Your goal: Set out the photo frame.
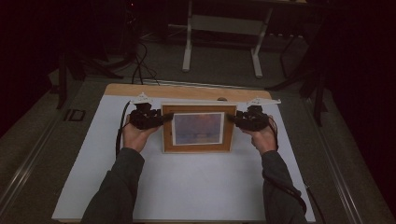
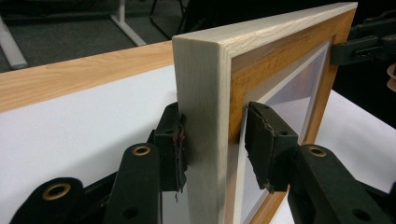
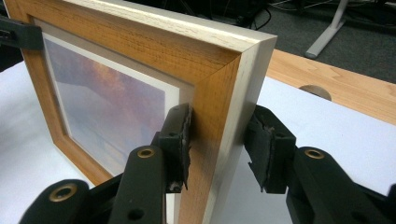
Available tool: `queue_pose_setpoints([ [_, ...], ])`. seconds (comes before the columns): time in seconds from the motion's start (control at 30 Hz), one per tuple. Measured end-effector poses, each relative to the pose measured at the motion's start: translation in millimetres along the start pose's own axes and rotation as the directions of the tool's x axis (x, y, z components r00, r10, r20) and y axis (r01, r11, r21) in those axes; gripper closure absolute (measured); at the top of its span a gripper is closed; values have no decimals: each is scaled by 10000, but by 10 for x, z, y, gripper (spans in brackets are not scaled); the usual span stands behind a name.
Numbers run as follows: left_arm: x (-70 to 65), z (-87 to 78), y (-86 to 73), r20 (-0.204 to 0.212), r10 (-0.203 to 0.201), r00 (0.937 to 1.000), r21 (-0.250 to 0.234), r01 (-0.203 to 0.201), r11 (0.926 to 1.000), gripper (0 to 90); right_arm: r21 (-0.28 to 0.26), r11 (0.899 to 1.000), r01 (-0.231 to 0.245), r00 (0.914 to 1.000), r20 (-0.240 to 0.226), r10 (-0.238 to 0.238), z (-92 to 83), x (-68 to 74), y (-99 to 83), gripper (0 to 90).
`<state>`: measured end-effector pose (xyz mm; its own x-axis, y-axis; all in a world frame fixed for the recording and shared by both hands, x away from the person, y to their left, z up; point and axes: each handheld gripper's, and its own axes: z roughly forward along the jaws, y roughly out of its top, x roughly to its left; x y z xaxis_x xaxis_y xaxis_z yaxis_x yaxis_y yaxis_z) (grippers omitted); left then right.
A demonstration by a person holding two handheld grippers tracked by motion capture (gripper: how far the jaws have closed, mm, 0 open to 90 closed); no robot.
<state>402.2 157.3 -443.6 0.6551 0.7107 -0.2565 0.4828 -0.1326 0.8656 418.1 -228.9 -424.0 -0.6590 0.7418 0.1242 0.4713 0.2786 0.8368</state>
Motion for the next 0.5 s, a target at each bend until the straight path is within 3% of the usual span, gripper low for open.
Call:
queue_pose_setpoints([
  [0.5,38,39,3,70,-60,10000,-179,62,9998,586,32,10000,11,10000,-7,-11,-28,13,-24,610],
])
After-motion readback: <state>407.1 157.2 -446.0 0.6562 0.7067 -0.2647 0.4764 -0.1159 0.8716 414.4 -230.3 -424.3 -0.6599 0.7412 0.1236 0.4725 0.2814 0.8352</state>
